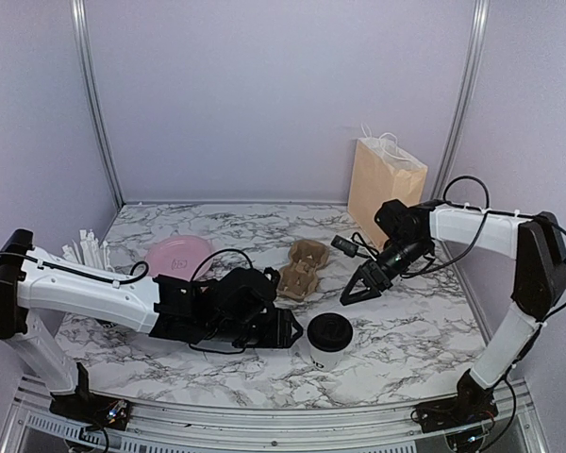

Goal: Pack the takeout coffee

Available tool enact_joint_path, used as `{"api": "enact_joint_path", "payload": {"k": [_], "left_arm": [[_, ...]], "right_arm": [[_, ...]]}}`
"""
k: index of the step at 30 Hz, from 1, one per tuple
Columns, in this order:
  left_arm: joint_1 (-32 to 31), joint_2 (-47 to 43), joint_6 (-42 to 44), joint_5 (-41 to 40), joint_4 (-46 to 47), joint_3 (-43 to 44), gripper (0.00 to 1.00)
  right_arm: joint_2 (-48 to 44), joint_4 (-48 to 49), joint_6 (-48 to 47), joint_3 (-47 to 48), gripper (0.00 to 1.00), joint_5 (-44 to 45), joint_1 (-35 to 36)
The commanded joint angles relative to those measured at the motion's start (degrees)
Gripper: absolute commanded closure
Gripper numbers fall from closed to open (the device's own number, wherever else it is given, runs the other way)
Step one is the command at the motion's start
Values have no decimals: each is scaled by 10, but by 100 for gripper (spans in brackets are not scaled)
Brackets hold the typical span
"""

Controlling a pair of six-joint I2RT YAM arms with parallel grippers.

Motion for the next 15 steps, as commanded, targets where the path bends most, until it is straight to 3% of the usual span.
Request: {"api": "enact_joint_path", "payload": {"k": [1, 15], "left_arm": [[-11, -30, -38, -16, 10, -13, 44], [-6, -17, -55, -32, 99, -48, 48]], "right_arm": [[-1, -5, -11, -15, 42, 9, -6], [-20, -16, -25, -47, 41, 27, -16]]}}
